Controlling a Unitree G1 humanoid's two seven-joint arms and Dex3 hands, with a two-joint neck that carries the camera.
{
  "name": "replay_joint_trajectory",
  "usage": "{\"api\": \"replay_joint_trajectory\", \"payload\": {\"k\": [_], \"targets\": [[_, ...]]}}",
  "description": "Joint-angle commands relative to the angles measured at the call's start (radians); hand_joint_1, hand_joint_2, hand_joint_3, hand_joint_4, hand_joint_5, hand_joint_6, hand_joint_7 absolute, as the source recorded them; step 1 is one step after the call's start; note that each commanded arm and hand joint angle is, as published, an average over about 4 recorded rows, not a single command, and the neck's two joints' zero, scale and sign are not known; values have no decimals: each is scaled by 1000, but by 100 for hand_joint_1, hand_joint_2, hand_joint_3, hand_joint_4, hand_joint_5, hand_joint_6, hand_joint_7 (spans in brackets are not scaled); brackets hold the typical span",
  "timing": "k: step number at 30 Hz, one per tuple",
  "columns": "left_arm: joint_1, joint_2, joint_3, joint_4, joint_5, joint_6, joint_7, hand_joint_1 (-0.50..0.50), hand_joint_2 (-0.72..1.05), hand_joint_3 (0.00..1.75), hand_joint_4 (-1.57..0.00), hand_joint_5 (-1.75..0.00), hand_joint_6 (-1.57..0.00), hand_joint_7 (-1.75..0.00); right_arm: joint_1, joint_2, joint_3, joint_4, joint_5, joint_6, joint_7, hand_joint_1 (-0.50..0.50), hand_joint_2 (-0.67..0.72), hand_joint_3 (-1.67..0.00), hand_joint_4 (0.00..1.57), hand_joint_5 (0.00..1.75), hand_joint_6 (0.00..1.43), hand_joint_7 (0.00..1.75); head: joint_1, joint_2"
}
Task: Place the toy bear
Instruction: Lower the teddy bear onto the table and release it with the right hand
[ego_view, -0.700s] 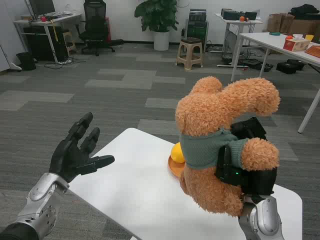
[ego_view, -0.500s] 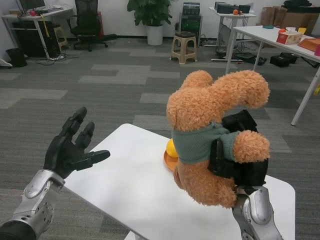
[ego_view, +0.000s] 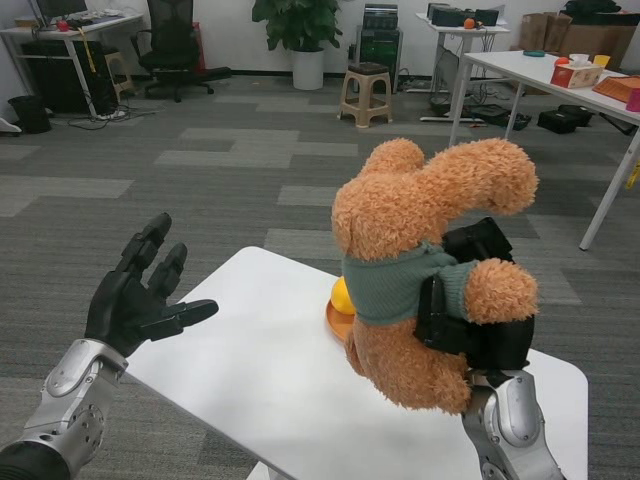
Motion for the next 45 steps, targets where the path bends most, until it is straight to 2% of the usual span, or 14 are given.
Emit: {"api": "replay_joint_trajectory", "payload": {"k": [1, 3, 7, 9, 12, 18, 25, 29, 35, 39, 45], "targets": [[5, -6, 8, -13, 3, -9, -1, 43, 52, 9, 0, 0, 0, -14, -18, -27, 7, 5, 3, -11, 50, -46, -60, -159, 113, 165, 123, 140, -2, -4], [7, -6, 9, -14, 4, -9, -1, 43, 52, 9, 0, 0, 0, -14, -13, -36, 4, 4, -12, -8, 77, -46, -60, -159, 108, 165, 120, 143, -6, -12], [14, -7, 16, -16, 5, -9, -1, 44, 52, 9, 0, 0, 0, -14, 22, -44, -118, -19, -213, 5, 117, -46, -60, -159, 106, 165, 117, 147, -9, -16], [16, -7, 18, -16, 5, -9, -1, 45, 52, 9, 0, 0, 0, -14, 43, -47, -167, -25, -278, 5, 139, -46, -60, -159, 106, 165, 118, 147, -11, -20], [20, -7, 22, -17, 5, -9, -1, 46, 52, 4, 0, 0, 0, -14, 73, -56, -202, -28, -328, 5, 194, -46, -60, -159, 106, 165, 120, 150, -17, -28], [22, -7, 22, -18, 5, -9, -1, 46, 52, 9, 0, 0, 0, -17, 115, -64, -275, -26, -441, 4, 307, -46, -60, -157, 106, 165, 117, 154, -27, -34], [22, -7, 21, -16, 5, -9, -1, 46, 52, 9, 0, 0, 0, -14, 118, -52, -356, 22, -586, -1, 396, -46, -60, -151, 106, 165, 117, 154, -42, -48], [22, -7, 19, -13, 5, -9, -1, 46, 52, 9, 0, 0, 0, -14, 111, -11, -408, 110, -739, -9, 469, -46, -60, -151, 106, 165, 117, 154, -42, -51], [22, -11, 17, -10, 5, -9, -1, 46, 52, 7, 0, 0, 0, -16, 53, 47, -430, 350, -808, -87, 472, -46, -59, -151, 106, 165, 116, 154, -39, -58], [20, -17, 18, -8, 5, -9, -1, 46, 52, 9, 0, 0, 0, -19, 2, 78, -430, 559, -814, -149, 420, -46, -60, -151, 108, 165, 117, 154, -40, -65], [11, -21, 18, 5, 6, -9, -1, 46, 52, 9, 0, 0, 0, -14, -39, 103, -424, 715, -816, -177, 370, -46, -60, -151, 108, 165, 120, 154, -45, -77]]}}
